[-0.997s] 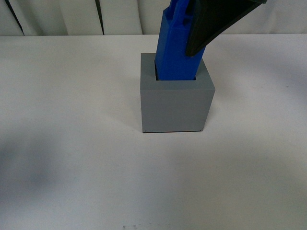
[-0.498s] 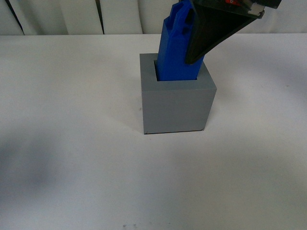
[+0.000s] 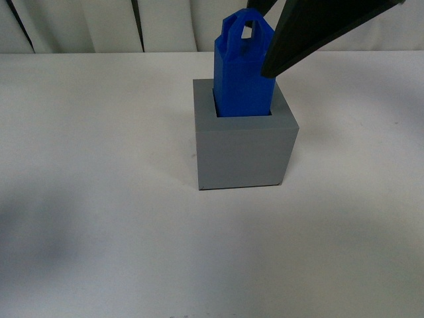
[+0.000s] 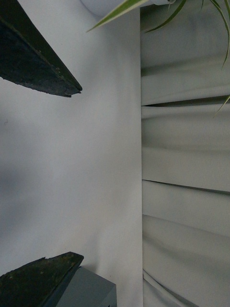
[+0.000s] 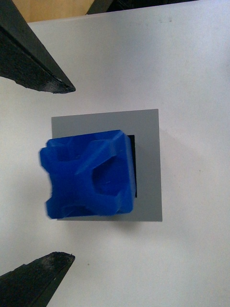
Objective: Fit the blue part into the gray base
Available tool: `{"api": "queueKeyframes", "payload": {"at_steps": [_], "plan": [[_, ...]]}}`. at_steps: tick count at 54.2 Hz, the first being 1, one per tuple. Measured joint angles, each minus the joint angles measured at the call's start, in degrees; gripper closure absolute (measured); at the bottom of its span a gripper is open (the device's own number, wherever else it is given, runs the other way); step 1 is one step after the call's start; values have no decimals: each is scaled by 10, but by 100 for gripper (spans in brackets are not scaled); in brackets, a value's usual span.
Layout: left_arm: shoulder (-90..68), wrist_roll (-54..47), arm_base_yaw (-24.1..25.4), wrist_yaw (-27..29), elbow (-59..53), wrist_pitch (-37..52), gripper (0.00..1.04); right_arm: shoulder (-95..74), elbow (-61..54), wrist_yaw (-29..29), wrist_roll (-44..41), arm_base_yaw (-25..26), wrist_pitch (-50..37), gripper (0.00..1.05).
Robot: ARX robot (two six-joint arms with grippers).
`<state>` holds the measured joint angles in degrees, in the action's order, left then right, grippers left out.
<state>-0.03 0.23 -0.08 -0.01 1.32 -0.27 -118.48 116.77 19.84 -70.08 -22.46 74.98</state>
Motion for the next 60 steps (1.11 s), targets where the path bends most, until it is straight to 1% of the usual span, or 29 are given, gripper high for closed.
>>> {"api": "queueKeyframes", "payload": {"at_steps": [9,18,23,32,34,37,39,43,60], "plan": [[0,0,0,0,0,0,6,39,-20,28,-1,22,-4,7],[0,0,0,0,0,0,6,97,-78,61,-8,53,-26,7],[0,0,0,0,0,0,6,129,-119,81,-17,77,-44,7],[0,0,0,0,0,0,6,200,-217,137,-32,133,-88,7],[0,0,0,0,0,0,6,216,-237,149,-31,145,-105,7],[0,0,0,0,0,0,6,242,-276,174,-10,161,-165,7],[0,0,0,0,0,0,6,253,-292,178,7,168,-201,7],[0,0,0,0,0,0,6,260,-299,180,25,174,-220,7],[0,0,0,0,0,0,6,260,-303,183,39,173,-220,7]]}}
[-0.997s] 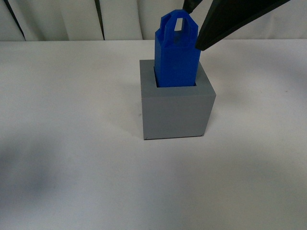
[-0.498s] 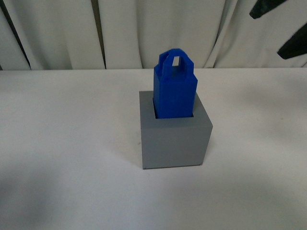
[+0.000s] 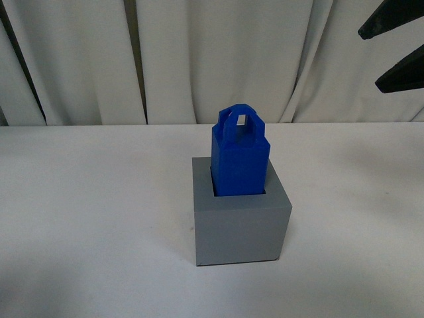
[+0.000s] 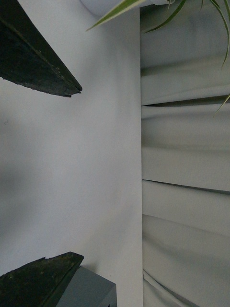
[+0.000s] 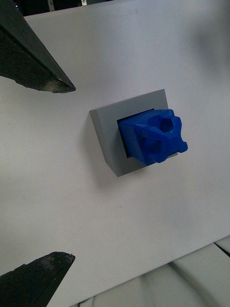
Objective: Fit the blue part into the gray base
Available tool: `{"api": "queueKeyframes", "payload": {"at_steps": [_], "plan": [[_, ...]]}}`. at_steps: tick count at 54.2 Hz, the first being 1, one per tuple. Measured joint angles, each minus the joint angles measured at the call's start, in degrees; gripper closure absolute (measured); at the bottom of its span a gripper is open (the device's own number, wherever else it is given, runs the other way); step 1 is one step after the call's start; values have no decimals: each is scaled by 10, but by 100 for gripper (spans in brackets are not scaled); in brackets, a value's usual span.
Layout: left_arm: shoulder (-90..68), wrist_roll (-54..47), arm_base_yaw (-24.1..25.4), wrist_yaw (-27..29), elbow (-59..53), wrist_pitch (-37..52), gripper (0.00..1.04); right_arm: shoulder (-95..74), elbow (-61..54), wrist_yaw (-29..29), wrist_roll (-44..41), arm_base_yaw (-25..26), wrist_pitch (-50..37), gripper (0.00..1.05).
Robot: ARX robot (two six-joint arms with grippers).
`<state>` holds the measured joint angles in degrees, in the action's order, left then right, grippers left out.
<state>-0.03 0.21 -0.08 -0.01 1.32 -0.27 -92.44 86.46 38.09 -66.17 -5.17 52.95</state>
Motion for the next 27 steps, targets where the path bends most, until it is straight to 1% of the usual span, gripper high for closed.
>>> {"api": "queueKeyframes", "payload": {"at_steps": [14,15,16,18,19,20,21,22,23,24,25,27], "plan": [[0,0,0,0,0,0,6,0,0,-1,1,0,-1,7],[0,0,0,0,0,0,6,15,-28,-45,39,-8,-57,10],[0,0,0,0,0,0,6,33,-64,-102,75,-14,-123,14],[0,0,0,0,0,0,6,74,-145,-228,151,-21,-253,21],[0,0,0,-1,0,0,6,103,-209,-301,223,-26,-350,26],[0,0,0,0,0,0,6,122,-250,-335,283,-26,-414,30],[0,0,0,0,0,0,6,137,-288,-366,320,-26,-476,33],[0,0,0,2,0,0,6,153,-325,-398,376,-26,-542,37],[0,0,0,1,0,0,6,171,-372,-425,428,-23,-621,42],[0,0,0,1,0,0,6,181,-400,-437,466,-20,-699,46],[0,0,0,2,0,0,6,191,-424,-440,508,-17,-749,49],[0,0,0,1,0,0,6,210,-463,-443,556,-11,-817,56]]}}
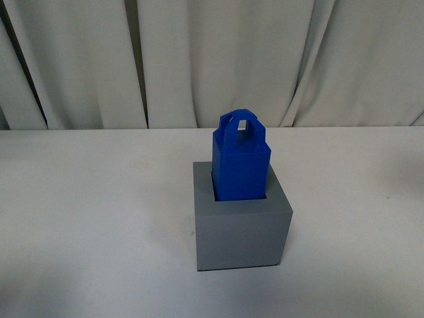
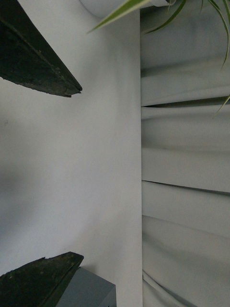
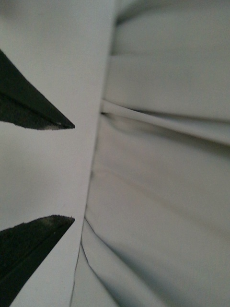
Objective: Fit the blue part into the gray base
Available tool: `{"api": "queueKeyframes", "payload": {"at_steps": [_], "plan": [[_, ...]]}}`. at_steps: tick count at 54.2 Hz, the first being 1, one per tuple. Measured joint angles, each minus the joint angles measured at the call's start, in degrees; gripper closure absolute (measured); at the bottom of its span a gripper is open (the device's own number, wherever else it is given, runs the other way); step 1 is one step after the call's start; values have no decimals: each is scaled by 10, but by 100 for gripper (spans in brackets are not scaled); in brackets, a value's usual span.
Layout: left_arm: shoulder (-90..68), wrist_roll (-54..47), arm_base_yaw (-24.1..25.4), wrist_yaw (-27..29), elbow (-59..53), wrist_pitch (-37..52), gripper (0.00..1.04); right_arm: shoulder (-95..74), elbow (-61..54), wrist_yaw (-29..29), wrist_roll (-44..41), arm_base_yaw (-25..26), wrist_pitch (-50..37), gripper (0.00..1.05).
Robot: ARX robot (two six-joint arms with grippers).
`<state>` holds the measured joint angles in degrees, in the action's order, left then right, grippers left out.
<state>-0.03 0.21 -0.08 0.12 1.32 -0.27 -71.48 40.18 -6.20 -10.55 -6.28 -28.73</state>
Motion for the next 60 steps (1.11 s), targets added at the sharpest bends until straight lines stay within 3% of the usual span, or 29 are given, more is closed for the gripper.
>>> {"api": "queueKeyframes", "payload": {"at_steps": [6,17,31,60], "plan": [[0,0,0,-1,0,0,6,42,-79,5,63,9,-75,74],[0,0,0,-1,0,0,6,93,-180,22,90,19,-104,104],[0,0,0,-1,0,0,6,171,-265,57,98,61,-114,102],[0,0,0,-1,0,0,6,339,-362,61,98,62,-43,102]]}}
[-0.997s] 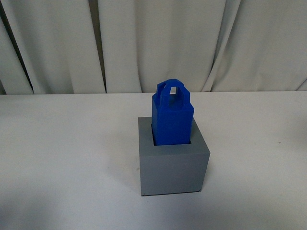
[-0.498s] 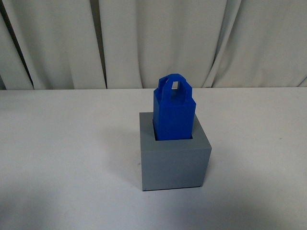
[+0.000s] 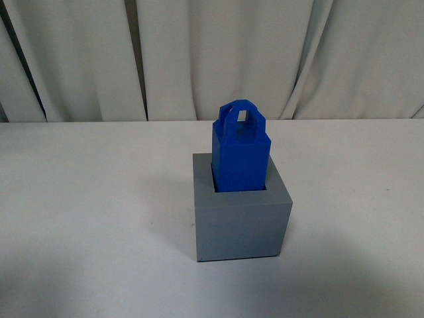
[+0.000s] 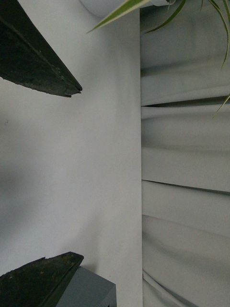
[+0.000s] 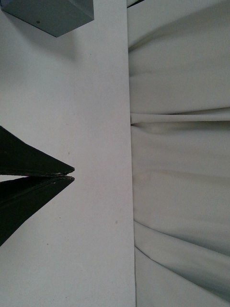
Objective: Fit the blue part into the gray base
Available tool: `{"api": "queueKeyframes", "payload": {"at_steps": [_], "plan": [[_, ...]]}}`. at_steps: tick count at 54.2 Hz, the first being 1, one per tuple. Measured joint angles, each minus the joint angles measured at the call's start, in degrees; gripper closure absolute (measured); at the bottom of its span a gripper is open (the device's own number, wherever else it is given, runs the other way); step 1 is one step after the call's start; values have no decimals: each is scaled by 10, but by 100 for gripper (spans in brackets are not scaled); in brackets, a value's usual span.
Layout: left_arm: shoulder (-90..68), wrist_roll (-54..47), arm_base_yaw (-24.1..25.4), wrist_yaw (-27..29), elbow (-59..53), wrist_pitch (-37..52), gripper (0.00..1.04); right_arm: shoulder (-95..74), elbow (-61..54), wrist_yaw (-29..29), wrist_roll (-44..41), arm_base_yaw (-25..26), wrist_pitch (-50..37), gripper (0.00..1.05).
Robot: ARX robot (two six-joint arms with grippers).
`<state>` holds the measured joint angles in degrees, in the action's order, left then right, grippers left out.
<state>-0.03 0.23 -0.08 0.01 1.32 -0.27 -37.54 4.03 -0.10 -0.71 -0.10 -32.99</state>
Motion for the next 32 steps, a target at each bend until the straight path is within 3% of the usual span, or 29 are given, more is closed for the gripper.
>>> {"api": "queueKeyframes", "payload": {"at_steps": [16,32], "plan": [[0,0,0,0,0,0,6,66,-36,0,0,0,24,102],[0,0,0,0,0,0,6,157,-37,1,0,0,110,102]]}}
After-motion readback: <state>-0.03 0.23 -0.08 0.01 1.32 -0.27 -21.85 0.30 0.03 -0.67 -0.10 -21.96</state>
